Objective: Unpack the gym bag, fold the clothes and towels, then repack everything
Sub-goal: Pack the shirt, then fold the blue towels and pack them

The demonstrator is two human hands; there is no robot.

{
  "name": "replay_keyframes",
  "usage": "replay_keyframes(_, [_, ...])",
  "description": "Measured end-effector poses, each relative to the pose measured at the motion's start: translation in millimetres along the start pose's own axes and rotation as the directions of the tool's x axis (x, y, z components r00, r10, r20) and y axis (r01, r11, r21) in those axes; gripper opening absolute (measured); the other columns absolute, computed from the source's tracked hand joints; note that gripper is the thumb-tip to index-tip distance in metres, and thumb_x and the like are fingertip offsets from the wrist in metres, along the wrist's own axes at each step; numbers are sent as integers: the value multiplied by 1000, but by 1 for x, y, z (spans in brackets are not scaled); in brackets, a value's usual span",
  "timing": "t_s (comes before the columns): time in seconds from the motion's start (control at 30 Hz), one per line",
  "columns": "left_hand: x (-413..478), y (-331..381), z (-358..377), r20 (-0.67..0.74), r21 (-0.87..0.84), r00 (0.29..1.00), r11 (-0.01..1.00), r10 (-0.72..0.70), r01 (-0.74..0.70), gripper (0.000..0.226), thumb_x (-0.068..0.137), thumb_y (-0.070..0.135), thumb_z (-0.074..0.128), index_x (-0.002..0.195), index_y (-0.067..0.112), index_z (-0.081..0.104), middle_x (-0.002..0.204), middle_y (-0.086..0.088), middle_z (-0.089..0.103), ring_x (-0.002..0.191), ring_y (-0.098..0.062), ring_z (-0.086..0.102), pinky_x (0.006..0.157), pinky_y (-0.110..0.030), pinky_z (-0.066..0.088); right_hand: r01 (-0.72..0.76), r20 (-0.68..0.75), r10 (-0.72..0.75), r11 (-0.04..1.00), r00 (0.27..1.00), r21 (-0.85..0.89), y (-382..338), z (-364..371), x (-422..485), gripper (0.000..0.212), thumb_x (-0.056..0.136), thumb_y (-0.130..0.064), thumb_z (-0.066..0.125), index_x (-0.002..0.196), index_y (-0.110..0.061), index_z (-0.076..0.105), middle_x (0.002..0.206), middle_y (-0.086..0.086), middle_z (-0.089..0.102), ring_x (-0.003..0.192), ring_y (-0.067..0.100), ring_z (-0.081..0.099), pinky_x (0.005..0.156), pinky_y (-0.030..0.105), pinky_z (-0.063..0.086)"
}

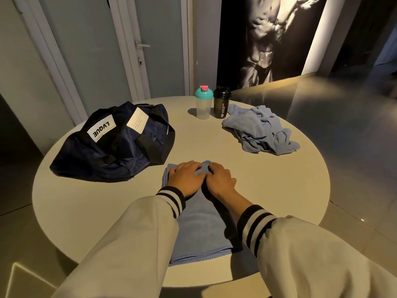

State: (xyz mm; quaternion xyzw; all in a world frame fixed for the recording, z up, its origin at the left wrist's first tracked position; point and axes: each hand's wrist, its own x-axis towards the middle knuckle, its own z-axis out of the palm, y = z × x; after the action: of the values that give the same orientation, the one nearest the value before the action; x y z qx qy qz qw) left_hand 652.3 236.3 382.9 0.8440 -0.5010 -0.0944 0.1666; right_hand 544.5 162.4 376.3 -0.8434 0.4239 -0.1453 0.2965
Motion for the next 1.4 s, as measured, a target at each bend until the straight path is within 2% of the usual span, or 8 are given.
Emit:
replay_keyframes(0.17, [12,-14,18,55,80,998,996,22,-26,62,99,54,20,158,36,21,163,0,29,148,-24,26,122,-47,16,33,-13,-33,999,999,-21,2,-2,8,45,101,-20,33,144,-20,48,150,1,43,129,31,40,99,41,32])
replay_keyframes(0.37, [15,-16,21,-22,70,996,994,82,-80,59,97,48,25,155,41,21,143,1,51,130,-24,45,114,-47,31,34,19,-33,998,999,-51,-1,2,19,48,100,-20,33,147,-24,40,155,-3,36,130,30,36,90,40,27])
replay_keyframes(0.57, [23,-10,6,80,102,992,989,96,-104,55,106,43,31,159,43,14,165,2,26,152,-20,19,123,-53,-4,-9,112,18,996,993,-85,-3,-4,18,60,102,-23,33,159,-27,13,167,-7,8,146,31,22,114,45,19])
replay_keyframes(0.67, [27,-11,7,143,123,986,987,85,-103,56,107,47,26,160,41,8,168,7,15,154,-17,11,122,-54,-8,8,107,1,997,994,-81,0,-4,13,63,103,-26,33,160,-25,6,168,-5,3,147,32,19,115,46,17])
replay_keyframes(0.77, [28,-9,11,113,106,993,993,47,-59,54,108,40,24,161,34,15,167,7,17,152,-16,14,123,-51,-4,62,13,-62,995,998,-76,5,0,6,57,104,-28,35,158,-19,18,165,4,16,142,34,27,111,44,24])
replay_keyframes(0.93, [25,0,15,35,161,999,987,-20,14,54,105,36,32,158,28,24,165,4,22,150,-18,19,123,-51,-3,55,-163,-56,998,985,-9,12,3,-7,35,102,-27,44,135,-14,44,133,13,47,119,31,45,93,38,33])
replay_keyframes(1.17, [34,13,9,61,-127,997,991,54,-46,53,100,14,40,148,38,42,162,6,31,151,-13,18,123,-47,-9,127,-123,-121,991,985,42,19,2,-12,17,99,-29,51,111,-17,47,104,7,54,95,26,53,78,37,37])
replay_keyframes(1.4, [46,16,16,66,-58,989,990,134,-130,57,97,5,40,149,29,46,158,9,36,145,-13,25,122,-35,3,112,-153,-93,986,984,120,21,-1,-20,17,97,-27,56,101,-19,42,99,2,46,83,24,52,74,37,41])
